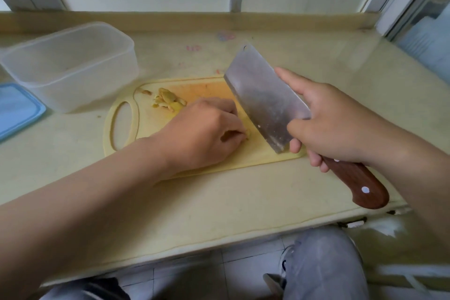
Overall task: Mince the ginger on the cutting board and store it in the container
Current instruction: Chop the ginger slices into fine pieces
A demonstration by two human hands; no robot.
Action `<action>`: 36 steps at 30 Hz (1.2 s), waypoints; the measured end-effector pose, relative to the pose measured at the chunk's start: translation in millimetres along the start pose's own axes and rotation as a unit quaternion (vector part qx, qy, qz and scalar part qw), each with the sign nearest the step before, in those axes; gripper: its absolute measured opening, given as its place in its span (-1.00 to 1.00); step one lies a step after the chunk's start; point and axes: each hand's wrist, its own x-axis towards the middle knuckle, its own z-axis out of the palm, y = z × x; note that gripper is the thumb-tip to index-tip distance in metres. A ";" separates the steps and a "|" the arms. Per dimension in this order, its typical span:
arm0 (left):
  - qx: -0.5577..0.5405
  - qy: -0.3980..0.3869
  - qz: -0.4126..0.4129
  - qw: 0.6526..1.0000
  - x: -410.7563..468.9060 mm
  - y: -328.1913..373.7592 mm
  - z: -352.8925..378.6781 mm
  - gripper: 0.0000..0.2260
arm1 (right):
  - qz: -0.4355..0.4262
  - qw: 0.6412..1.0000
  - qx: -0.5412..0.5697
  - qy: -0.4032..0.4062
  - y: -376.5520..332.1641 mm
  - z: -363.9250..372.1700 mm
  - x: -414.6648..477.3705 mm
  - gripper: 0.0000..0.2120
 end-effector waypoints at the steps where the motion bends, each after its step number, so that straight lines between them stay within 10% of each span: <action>1: 0.006 0.005 -0.002 1.000 3.3 1.0 3.3 -0.84 | 0.001 1.000 -0.001 0.001 -1.0 0.6 1.0 -0.11; 36: 0.094 -0.019 0.088 0.992 -8.4 -12.1 3.5 -0.59 | 0.017 0.996 -0.076 0.051 -19.9 17.3 -7.0 -0.10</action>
